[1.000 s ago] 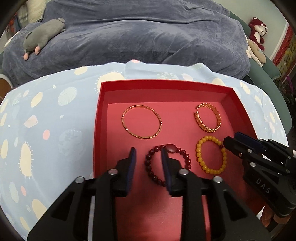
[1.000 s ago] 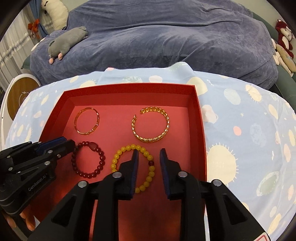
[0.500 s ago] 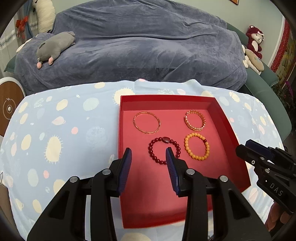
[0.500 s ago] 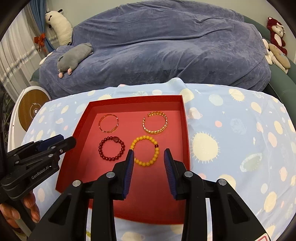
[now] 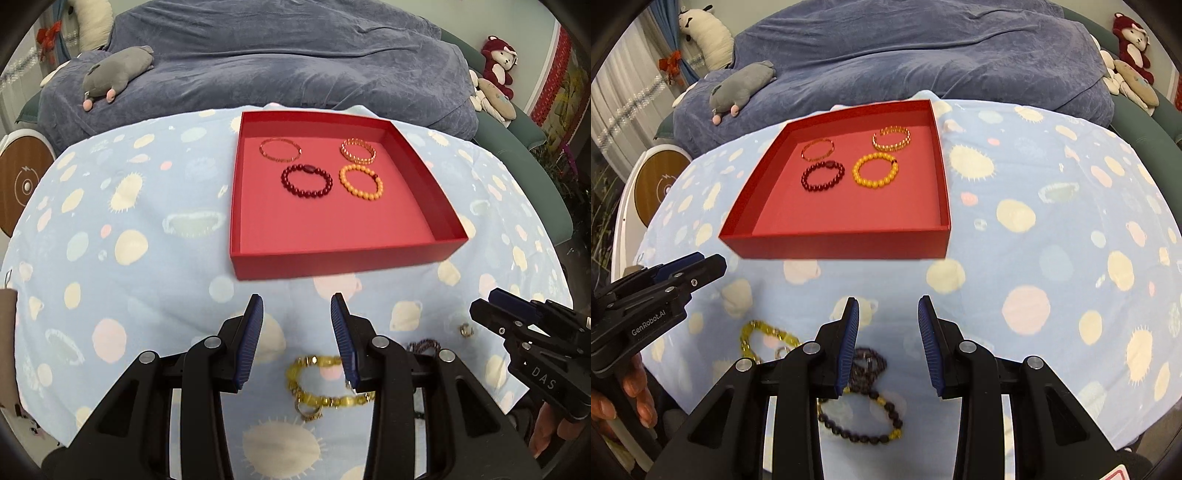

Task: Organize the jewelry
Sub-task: 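Move both tools back to the remaining jewelry, then grasp the yellow glass bracelet with the left tool while the right tool grasps the black-and-gold bead bracelet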

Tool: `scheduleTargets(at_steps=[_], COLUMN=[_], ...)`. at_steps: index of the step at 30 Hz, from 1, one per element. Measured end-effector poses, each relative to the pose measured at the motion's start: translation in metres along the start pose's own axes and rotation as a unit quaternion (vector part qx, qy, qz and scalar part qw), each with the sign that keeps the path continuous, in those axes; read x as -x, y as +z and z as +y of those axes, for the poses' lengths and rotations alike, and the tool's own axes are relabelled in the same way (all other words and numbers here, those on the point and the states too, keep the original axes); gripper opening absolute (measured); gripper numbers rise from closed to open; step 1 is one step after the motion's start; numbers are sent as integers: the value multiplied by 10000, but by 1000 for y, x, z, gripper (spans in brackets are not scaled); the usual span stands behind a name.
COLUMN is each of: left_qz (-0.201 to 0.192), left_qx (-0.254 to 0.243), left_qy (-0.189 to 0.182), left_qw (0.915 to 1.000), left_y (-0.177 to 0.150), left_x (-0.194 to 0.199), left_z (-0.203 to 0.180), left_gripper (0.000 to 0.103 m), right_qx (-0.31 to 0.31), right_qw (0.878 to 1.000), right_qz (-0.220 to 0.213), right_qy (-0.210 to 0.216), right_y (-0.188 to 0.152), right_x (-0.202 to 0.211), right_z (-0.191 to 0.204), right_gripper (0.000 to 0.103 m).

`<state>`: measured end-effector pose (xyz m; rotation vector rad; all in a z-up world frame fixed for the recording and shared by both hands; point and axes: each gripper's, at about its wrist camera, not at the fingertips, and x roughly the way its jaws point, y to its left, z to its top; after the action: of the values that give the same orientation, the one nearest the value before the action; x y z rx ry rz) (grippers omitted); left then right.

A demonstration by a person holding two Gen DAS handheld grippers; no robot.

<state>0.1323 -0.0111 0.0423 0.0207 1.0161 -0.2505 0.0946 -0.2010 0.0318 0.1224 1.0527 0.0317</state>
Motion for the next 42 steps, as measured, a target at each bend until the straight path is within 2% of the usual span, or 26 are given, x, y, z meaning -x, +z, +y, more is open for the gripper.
scheduleTargets(at_steps=[8, 15, 20, 28, 38, 41, 42], left_qz=[237, 280, 302, 397, 473, 410, 403], left_qx=[292, 420, 563, 652, 447, 254, 201], left_qy=[-7, 38, 50, 6, 65, 163, 162], left_qw=[9993, 9987, 9979, 9971, 9979, 9987, 9989], left_y=[-49, -66, -69, -65, -59, -58, -57], left_x=[3, 4, 2, -10, -34, -36, -37], left_z=[3, 7, 13, 14, 2, -4, -5], left_gripper=[36, 36, 37, 38, 37, 34, 30], right_qx=[23, 131, 186, 138, 53, 71, 69], right_qw=[9995, 9988, 9985, 9987, 9988, 9987, 9987], right_qz=[319, 448, 502, 463, 477, 475, 476], right_qy=[-79, -125, -140, -173, -124, -140, -140], right_y=[-55, -68, -68, -71, -74, -74, -74], right_x=[-2, -16, -25, -24, -22, -22, -22], right_z=[0, 6, 9, 2, 0, 0, 0], right_gripper=[33, 33, 30, 10, 10, 10, 10])
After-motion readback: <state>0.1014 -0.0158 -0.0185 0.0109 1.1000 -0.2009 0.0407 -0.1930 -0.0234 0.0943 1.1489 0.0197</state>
